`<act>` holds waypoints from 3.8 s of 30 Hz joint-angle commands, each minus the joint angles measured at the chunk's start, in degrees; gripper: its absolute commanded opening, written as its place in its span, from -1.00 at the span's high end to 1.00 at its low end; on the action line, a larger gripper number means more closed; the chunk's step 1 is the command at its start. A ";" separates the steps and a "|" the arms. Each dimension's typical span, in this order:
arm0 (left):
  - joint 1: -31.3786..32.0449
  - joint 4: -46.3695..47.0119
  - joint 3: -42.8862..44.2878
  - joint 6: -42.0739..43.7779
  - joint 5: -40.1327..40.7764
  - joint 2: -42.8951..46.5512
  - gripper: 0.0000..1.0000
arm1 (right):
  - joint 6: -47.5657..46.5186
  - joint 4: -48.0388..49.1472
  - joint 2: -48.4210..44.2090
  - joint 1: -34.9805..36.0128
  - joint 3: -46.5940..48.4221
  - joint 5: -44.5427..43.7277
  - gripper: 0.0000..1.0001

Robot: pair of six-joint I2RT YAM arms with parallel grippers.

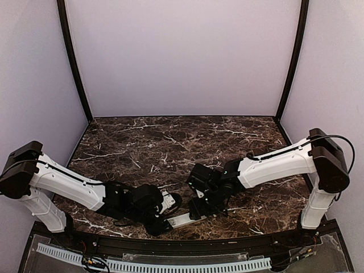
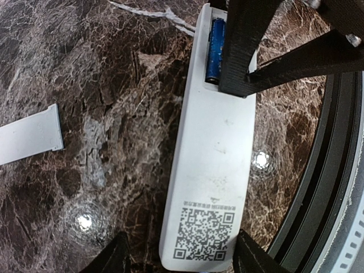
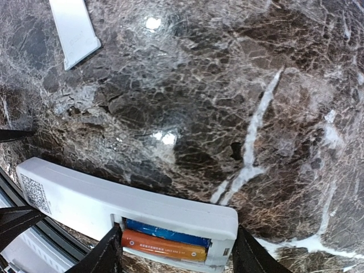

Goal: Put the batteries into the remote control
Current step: Load the battery into the battery compartment.

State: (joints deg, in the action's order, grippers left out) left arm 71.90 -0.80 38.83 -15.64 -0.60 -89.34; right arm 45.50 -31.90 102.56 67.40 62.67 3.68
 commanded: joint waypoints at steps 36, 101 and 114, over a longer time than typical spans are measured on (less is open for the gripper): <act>0.17 -3.27 -1.91 -0.01 -1.11 -1.32 -0.19 | -5.64 -6.13 2.11 -1.67 -3.55 0.82 -0.64; 0.18 -3.42 -1.56 0.08 -1.33 -2.02 -0.19 | 0.70 -5.46 1.93 -1.71 -5.78 -5.06 -0.55; 0.17 -3.49 -1.50 0.11 -1.36 -2.03 -0.17 | 0.29 -5.16 -0.45 -1.92 -7.68 -6.90 -0.36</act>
State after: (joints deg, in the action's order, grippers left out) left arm 71.90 -0.30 38.83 -15.53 -0.78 -89.58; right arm 45.15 -30.79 100.66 65.95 59.94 0.91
